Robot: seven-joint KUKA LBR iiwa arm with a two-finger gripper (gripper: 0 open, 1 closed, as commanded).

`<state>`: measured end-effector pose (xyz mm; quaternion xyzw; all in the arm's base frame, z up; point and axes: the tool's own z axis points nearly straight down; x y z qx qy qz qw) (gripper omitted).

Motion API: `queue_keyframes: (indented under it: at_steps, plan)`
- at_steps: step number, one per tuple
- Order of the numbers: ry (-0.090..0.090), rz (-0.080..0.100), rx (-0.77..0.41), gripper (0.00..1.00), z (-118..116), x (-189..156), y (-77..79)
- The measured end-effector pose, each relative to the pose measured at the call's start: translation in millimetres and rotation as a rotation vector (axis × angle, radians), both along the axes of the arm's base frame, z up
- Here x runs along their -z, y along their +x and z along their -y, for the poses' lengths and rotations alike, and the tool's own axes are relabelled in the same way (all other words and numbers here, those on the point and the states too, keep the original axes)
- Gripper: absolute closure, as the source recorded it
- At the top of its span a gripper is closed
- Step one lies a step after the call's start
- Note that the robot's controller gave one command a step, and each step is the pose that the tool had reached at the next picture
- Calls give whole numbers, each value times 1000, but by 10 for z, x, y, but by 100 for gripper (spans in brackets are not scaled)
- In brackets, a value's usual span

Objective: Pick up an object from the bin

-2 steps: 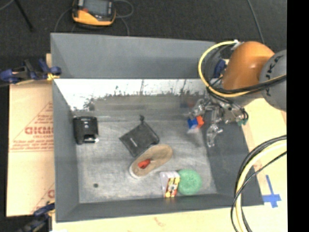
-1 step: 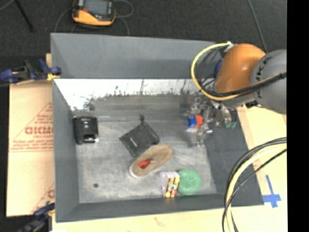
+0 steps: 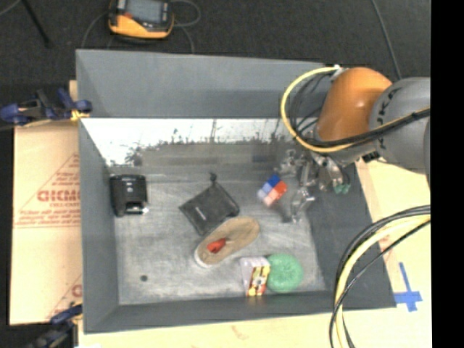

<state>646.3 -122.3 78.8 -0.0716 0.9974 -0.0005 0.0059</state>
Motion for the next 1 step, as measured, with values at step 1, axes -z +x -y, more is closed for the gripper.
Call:
queue_keyframes:
  at_steps: [1]
  plan:
    - [-1, -3, -11, 0, 200, 46, 3]
